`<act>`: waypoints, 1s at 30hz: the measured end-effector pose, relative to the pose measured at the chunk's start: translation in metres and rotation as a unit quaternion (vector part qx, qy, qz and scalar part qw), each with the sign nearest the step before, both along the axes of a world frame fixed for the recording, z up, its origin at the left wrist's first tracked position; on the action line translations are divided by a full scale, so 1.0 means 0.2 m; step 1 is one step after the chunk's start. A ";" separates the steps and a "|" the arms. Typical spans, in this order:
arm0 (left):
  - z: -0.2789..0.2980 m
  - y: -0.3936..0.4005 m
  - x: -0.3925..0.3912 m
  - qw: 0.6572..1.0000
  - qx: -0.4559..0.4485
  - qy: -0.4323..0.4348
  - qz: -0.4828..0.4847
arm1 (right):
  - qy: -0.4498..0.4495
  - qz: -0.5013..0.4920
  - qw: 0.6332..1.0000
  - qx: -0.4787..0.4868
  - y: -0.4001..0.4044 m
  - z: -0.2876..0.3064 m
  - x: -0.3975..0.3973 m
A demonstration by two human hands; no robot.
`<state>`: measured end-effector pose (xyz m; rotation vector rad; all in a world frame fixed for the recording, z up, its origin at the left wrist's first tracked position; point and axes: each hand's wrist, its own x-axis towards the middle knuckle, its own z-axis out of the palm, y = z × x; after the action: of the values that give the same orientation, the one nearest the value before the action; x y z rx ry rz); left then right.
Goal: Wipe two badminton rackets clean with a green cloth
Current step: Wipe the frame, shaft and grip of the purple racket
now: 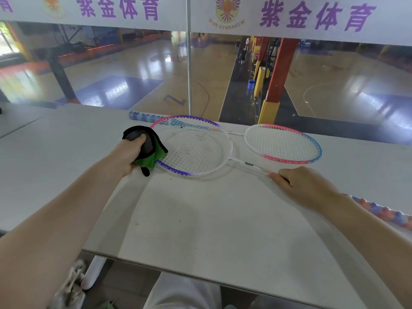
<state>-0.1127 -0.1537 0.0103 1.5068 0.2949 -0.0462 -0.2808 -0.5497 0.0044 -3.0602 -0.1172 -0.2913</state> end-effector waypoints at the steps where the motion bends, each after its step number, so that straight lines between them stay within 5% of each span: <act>1: 0.00 0.00 0.01 1.000 0.013 -0.002 -0.006 | 0.003 0.000 1.000 0.002 0.00 0.00 0.00; 30: 0.09 0.07 0.06 0.941 0.203 0.026 -0.269 | 0.041 0.066 0.996 -0.038 -0.11 -0.03 -0.02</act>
<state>-0.1000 -0.1400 0.0292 1.9638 -0.0828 -0.4868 -0.2838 -0.5727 -0.0014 -3.1152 -0.3318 -0.1558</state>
